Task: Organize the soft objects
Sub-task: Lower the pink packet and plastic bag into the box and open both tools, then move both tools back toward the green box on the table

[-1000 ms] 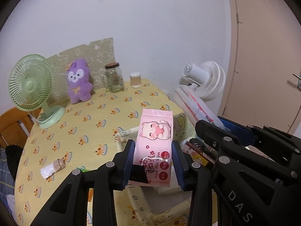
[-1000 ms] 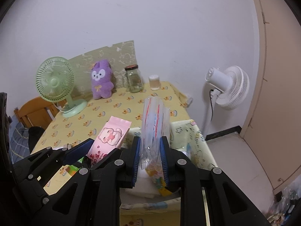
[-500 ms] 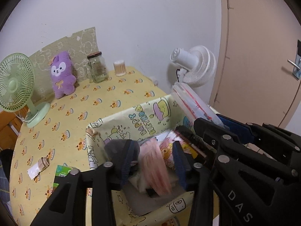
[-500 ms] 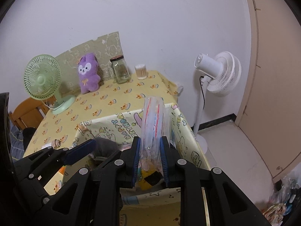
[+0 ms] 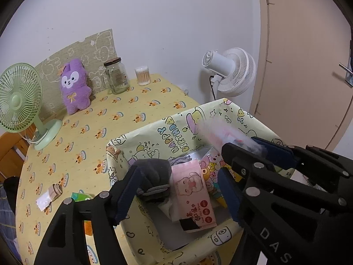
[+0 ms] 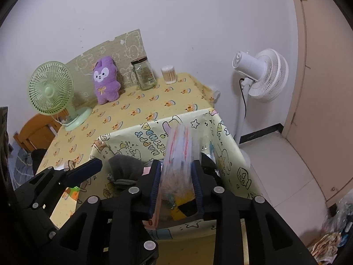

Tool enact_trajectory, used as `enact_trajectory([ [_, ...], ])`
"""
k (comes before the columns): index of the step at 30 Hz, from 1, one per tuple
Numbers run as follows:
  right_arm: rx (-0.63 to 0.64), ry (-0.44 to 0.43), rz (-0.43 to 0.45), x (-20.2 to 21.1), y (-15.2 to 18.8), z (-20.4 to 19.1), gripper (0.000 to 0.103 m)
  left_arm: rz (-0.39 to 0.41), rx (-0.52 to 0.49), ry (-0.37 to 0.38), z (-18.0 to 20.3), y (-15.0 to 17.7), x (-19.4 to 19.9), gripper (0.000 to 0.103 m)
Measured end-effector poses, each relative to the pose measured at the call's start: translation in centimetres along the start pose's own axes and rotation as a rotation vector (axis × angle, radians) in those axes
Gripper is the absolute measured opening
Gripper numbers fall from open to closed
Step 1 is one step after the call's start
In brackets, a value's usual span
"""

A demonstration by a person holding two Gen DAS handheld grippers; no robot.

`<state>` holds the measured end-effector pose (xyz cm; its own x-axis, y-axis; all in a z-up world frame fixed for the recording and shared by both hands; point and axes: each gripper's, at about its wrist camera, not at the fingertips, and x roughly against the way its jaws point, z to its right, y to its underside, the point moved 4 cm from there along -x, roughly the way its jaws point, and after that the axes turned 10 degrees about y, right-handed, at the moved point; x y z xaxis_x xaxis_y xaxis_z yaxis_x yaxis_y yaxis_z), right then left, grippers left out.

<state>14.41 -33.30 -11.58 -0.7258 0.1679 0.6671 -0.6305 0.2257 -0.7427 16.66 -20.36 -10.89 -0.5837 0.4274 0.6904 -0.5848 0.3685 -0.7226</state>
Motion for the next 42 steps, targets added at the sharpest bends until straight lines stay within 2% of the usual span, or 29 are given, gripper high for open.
enact_trajectory([
  [2, 0.008, 0.014, 0.010, 0.3, -0.1, -0.2, 0.047, 0.006, 0.001, 0.003, -0.1, 0.0, 0.3, 0.079],
  [3, 0.010, 0.019, 0.015, 0.4, -0.1, -0.3, 0.057, 0.008, 0.002, 0.006, -0.1, 0.0, 0.4, 0.079],
  [5, 0.014, 0.029, 0.029, 0.8, -0.2, -0.4, 0.066, 0.016, 0.002, 0.008, -0.3, 0.0, 0.8, 0.080],
  [9, 0.026, 0.031, 0.042, 1.7, -0.4, -1.1, 0.069, 0.033, 0.003, 0.011, -0.6, 0.1, 1.8, 0.084],
  [13, 0.030, 0.030, 0.058, 2.7, -0.5, -1.8, 0.077, 0.057, 0.010, 0.014, -1.1, 0.1, 3.1, 0.087],
  [22, 0.056, 0.020, 0.096, 5.0, -0.8, -4.5, 0.084, 0.101, 0.021, 0.015, -2.7, 0.4, 5.9, 0.092],
  [30, 0.057, 0.019, 0.123, 6.7, -0.9, -6.5, 0.090, 0.146, 0.021, -0.021, -4.2, 0.7, 8.3, 0.098],
  [42, 0.076, 0.003, 0.175, 8.7, -0.9, -10.0, 0.103, 0.208, 0.022, -0.080, -6.4, 1.9, 11.8, 0.099],
])
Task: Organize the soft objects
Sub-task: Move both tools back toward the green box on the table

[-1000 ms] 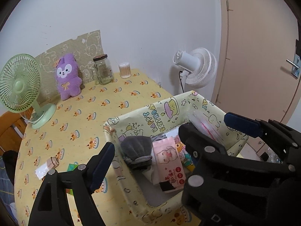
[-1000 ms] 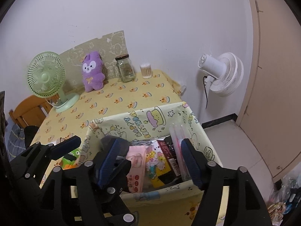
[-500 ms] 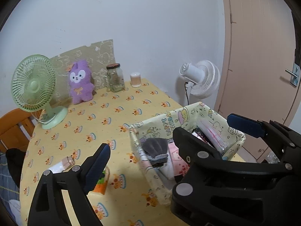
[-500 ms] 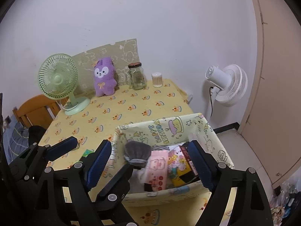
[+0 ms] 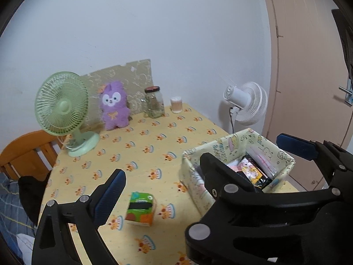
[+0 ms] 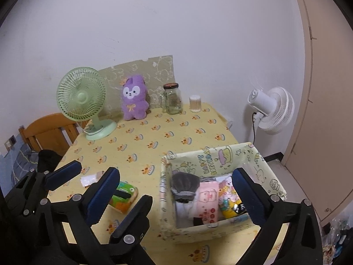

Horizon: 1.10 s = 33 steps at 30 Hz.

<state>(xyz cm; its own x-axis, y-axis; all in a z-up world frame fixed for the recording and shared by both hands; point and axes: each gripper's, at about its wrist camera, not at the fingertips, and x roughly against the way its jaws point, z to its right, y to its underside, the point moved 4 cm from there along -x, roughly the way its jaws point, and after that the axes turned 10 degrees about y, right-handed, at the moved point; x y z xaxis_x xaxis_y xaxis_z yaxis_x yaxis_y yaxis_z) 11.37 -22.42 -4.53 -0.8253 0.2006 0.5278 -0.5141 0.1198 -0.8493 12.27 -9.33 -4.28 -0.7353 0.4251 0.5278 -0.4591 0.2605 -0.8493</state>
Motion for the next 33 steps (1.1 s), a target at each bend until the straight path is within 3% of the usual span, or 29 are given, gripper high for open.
enact_trajectory([
  [14, 0.066, -0.024, 0.049, 1.0, 0.0, -5.1, 0.103, 0.020, 0.088, -0.043, -4.7, 1.3, 2.0, 0.103],
  [33, 0.087, -0.064, -0.022, -2.1, 2.4, -11.1, 0.103, -0.046, 0.138, -0.102, -10.4, 4.8, 1.0, 0.103],
])
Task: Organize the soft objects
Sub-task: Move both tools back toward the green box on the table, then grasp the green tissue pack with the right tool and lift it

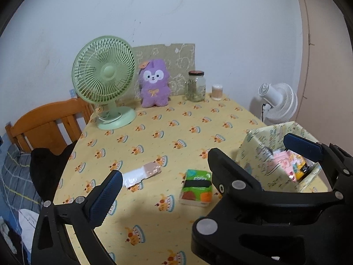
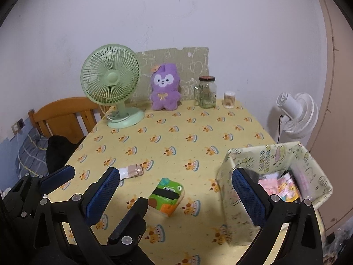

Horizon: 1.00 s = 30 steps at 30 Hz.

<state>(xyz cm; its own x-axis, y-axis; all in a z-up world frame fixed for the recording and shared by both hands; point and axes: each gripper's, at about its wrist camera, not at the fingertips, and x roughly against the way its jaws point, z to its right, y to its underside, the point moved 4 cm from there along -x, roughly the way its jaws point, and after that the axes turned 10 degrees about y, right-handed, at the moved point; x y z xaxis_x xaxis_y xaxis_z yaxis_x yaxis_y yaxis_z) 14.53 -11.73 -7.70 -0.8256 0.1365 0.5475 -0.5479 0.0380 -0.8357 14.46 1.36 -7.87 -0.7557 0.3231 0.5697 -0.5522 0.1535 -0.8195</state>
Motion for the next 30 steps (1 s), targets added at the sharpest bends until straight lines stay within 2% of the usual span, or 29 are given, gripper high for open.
enact_trajectory([
  [9, 0.001, -0.003, -0.015, -2.2, 1.5, -2.3, 0.103, -0.040, 0.004, -0.021, -2.4, 1.7, -1.5, 0.103],
  [15, 0.019, 0.001, -0.058, -4.3, 2.8, -3.6, 0.102, -0.074, 0.020, -0.021, -4.0, 3.0, -3.0, 0.103],
  [21, 0.052, 0.002, -0.110, -6.8, 3.8, -4.3, 0.094, -0.122, 0.035, -0.035, -5.1, 4.2, -4.9, 0.102],
  [30, 0.067, 0.015, -0.186, -9.9, 5.4, -4.6, 0.091, -0.183, 0.056, -0.034, -6.0, 5.6, -7.4, 0.101],
])
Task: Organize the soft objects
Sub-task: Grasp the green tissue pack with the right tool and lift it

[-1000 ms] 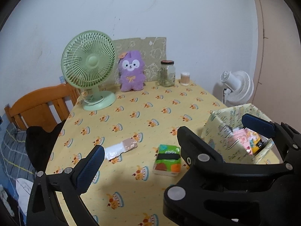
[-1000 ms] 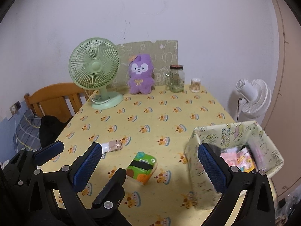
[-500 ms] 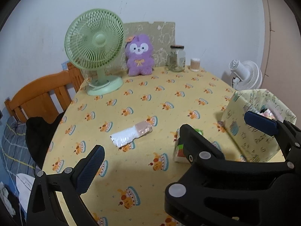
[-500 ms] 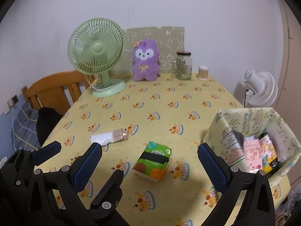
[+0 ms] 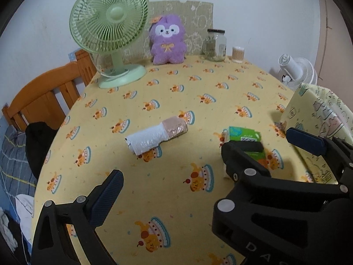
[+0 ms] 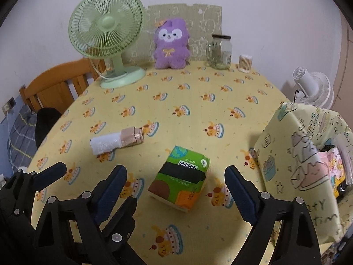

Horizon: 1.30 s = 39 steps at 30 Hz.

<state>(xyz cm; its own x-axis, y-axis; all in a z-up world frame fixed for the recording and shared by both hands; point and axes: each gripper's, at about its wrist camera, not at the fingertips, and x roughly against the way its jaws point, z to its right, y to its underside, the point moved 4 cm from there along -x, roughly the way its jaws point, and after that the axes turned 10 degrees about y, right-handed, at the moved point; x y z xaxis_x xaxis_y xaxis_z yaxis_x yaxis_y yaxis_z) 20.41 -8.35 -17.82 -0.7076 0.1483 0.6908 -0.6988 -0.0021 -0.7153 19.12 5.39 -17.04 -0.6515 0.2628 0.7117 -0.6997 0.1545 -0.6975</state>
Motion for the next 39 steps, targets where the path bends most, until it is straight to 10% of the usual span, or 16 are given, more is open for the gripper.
enact_trajectory([
  [14, 0.001, -0.021, -0.139, -3.8, 1.0, -0.4, 0.074, -0.065, 0.004, -0.007, -0.6, 0.7, -2.7, 0.101],
  [39, 0.060, -0.087, -0.096, -3.4, -1.1, -1.7, 0.051, -0.053, -0.033, -0.056, -1.6, -1.2, -2.8, 0.101],
])
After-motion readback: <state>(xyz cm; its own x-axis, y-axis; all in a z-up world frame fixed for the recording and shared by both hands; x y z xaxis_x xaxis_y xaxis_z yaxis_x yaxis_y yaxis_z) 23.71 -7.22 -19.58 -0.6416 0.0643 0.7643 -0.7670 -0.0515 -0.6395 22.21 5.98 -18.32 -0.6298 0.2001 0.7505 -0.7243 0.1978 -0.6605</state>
